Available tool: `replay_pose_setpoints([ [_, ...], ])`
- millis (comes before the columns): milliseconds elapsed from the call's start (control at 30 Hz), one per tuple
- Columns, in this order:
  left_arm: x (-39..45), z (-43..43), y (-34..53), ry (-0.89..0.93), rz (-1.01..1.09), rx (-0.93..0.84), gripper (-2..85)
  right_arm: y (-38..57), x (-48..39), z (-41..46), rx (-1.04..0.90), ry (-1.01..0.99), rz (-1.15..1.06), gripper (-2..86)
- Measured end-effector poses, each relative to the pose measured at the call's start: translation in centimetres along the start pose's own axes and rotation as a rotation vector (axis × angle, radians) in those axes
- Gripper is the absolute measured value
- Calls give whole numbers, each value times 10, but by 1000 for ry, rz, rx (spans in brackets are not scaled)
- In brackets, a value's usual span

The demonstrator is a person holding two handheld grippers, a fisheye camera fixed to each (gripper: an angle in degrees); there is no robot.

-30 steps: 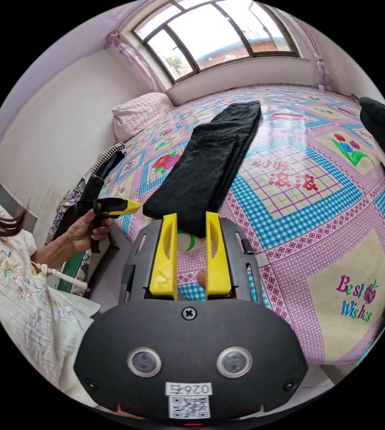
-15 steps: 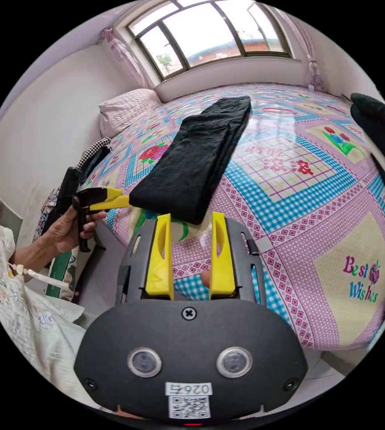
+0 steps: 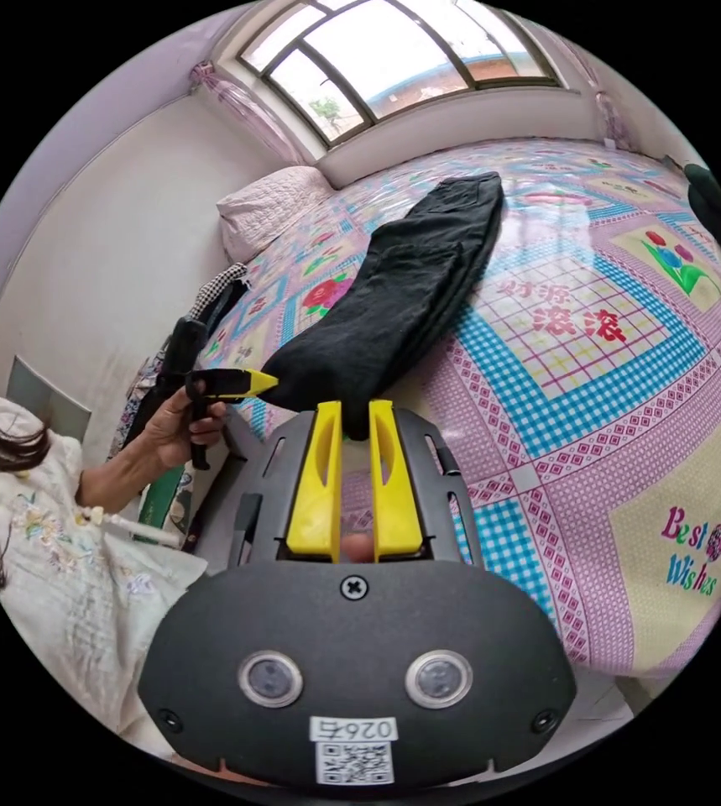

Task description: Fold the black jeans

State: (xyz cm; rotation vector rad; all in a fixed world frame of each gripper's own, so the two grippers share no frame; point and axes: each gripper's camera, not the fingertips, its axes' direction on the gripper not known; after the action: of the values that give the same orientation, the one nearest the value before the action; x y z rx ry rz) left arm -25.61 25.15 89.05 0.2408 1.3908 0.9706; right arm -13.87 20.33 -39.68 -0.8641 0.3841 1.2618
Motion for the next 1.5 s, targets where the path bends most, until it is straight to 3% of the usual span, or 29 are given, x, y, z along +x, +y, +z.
replay_pose_setpoints([
  [267,37,-57,96,196,-51,-155,61,64,-34,-65,-149,-248,14,11],
  [433,67,-96,102,272,14,-140,62,75,-47,-117,-109,-379,55,10],
  [700,60,-128,-64,327,107,-131,64,-69,39,-140,-31,-517,27,11],
  [800,28,-122,-151,338,71,-119,64,-140,106,-120,-32,-581,115,13],
  [933,-67,-94,-260,452,-135,-33,66,-228,199,-72,-64,-649,284,19],
  [1067,-143,-66,-322,390,-244,14,14,-307,291,9,-164,-493,450,49],
  [1167,-152,-55,-321,509,-215,59,-5,-319,290,32,-183,-418,367,61],
  [1233,-138,-52,-309,435,-149,38,-8,-310,267,27,-146,-369,249,65],
  [1333,-103,-35,-285,163,-29,-43,-9,-279,216,7,-35,-184,58,64],
  [1500,-41,15,-252,-261,241,15,-10,-233,135,0,174,31,-177,50],
])
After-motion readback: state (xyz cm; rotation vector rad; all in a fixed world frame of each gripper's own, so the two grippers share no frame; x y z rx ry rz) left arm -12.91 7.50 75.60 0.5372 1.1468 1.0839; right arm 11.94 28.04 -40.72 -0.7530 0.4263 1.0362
